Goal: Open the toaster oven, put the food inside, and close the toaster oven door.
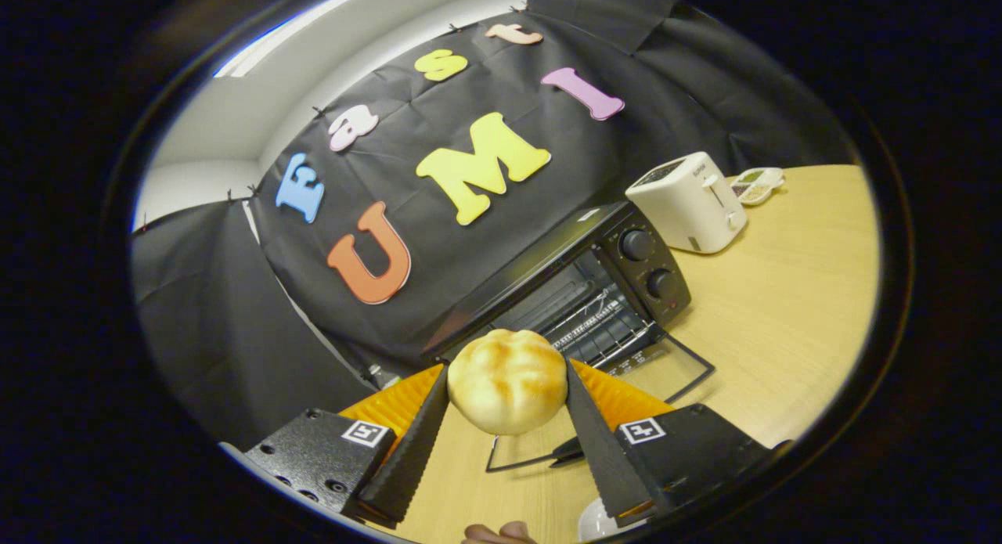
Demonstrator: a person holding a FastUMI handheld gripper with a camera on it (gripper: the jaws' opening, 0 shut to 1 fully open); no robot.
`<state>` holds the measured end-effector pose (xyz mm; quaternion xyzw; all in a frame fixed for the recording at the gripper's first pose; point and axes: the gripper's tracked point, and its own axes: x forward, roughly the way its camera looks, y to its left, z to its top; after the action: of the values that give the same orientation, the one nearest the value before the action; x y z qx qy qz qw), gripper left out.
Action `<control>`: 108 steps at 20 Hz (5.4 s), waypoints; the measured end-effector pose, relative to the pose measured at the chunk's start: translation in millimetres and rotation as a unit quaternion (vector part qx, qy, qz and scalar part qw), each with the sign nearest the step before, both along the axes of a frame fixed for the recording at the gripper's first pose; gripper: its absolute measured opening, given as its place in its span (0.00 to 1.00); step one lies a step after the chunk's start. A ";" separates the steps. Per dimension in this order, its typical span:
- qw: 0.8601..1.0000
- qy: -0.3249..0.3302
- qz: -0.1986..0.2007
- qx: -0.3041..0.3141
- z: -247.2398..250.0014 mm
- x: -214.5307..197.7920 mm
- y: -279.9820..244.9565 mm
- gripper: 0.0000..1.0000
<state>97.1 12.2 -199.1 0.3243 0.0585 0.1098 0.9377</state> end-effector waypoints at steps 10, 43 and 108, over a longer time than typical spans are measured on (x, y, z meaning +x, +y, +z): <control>0.998 0.049 0.022 -0.020 -39.7 89.9 9.2 0.92; 0.957 0.021 0.030 -0.287 -46.4 26.3 12.3 1.00; 0.936 -0.007 -0.107 -0.336 33.5 26.4 -3.5 1.00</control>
<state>123.5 8.8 -165.7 -0.0065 0.0507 -0.0154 0.9986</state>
